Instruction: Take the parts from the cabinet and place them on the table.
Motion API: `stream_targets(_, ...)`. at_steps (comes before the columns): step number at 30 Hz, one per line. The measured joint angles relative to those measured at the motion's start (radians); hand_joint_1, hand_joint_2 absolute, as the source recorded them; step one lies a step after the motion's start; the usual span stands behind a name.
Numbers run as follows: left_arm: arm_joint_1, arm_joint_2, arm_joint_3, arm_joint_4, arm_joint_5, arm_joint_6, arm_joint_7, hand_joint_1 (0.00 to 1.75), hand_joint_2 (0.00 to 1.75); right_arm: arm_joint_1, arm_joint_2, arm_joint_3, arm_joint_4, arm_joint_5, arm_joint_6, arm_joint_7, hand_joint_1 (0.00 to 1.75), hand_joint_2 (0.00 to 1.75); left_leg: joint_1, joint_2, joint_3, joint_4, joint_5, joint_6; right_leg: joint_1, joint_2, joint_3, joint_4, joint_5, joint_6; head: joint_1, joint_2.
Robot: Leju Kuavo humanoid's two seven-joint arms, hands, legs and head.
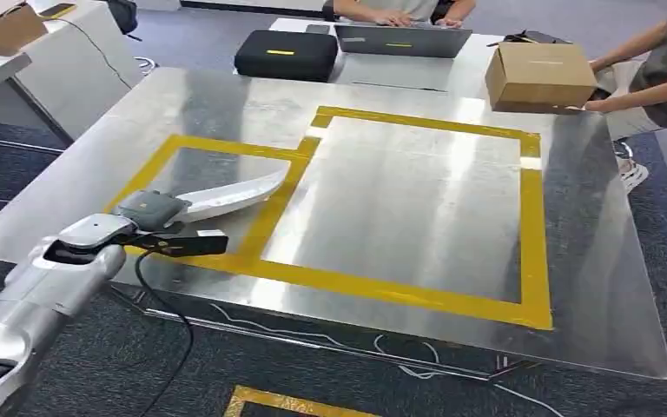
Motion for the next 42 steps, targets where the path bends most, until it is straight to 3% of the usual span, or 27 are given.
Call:
stream_targets(9,-0.012,0.004,0.009,0.001,0.009,-0.009,0.028,0.00,1.75,0.000,0.000,-0.002,0.000,0.018,-0.006,0.007,0.00,0.00,0.000,0.000,0.000,0.000,0.000,0.000,0.000,0.000,-0.002,0.000,0.000,0.000,0.000,0.000)
stream_targets(20,-0.025,-0.012,0.021,-0.034,0.063,-0.024,0.012,0.00,1.75,-0.004,-0.001,-0.013,0.000,0.029,0.001,0.016,0.00,0.00,0.000,0.000,0.000,0.000,0.000,0.000,0.000,0.000,-0.002,0.000,0.000,0.000,0.000,0.000)
stream_targets(21,-0.026,-0.013,0.022,-0.035,0.064,-0.024,0.011,0.00,0.00,-0.004,-0.001,-0.015,0.000,0.029,0.001,0.016,0.00,0.00,0.000,0.000,0.000,0.000,0.000,0.000,0.000,0.000,-0.002,0.000,0.000,0.000,0.000,0.000)
stream_targets(23,-0.025,-0.017,0.028,-0.041,0.100,-0.024,0.002,0.00,0.00,-0.004,-0.001,-0.017,0.000,0.029,0.000,0.012,0.00,0.00,0.000,0.000,-0.001,0.000,0.000,0.000,0.000,0.000,-0.002,0.000,0.000,0.000,0.000,0.000)
stream_targets(26,-0.016,-0.039,0.078,-0.103,0.282,-0.066,-0.039,0.00,0.00,-0.004,-0.002,-0.023,0.000,0.031,0.006,-0.003,0.00,0.00,0.000,0.000,-0.001,0.000,0.000,0.000,0.000,0.000,-0.001,0.000,0.000,0.000,0.000,0.000)
stream_targets(32,-0.007,-0.115,0.192,-0.291,0.577,-0.174,-0.042,0.00,0.00,-0.008,-0.002,-0.039,0.000,0.045,0.014,0.026,0.00,0.00,0.000,0.000,-0.002,0.000,0.000,0.000,0.000,0.000,-0.001,0.000,0.000,0.000,0.000,0.000)
stream_targets(38,0.009,-0.155,0.275,-0.401,0.690,-0.176,-0.034,0.00,0.00,-0.010,-0.002,-0.050,-0.003,0.048,0.019,0.034,0.00,0.00,0.000,0.000,-0.002,0.000,0.000,0.000,0.000,0.000,-0.001,0.000,0.000,0.000,0.000,0.000)
stream_targets(42,0.020,-0.162,0.351,-0.449,0.789,-0.166,-0.040,0.00,0.00,-0.009,0.000,-0.050,-0.011,0.048,0.033,-0.001,0.00,0.00,0.000,0.000,-0.002,0.000,0.000,0.000,0.000,0.000,-0.001,0.000,0.000,0.000,0.000,0.000)
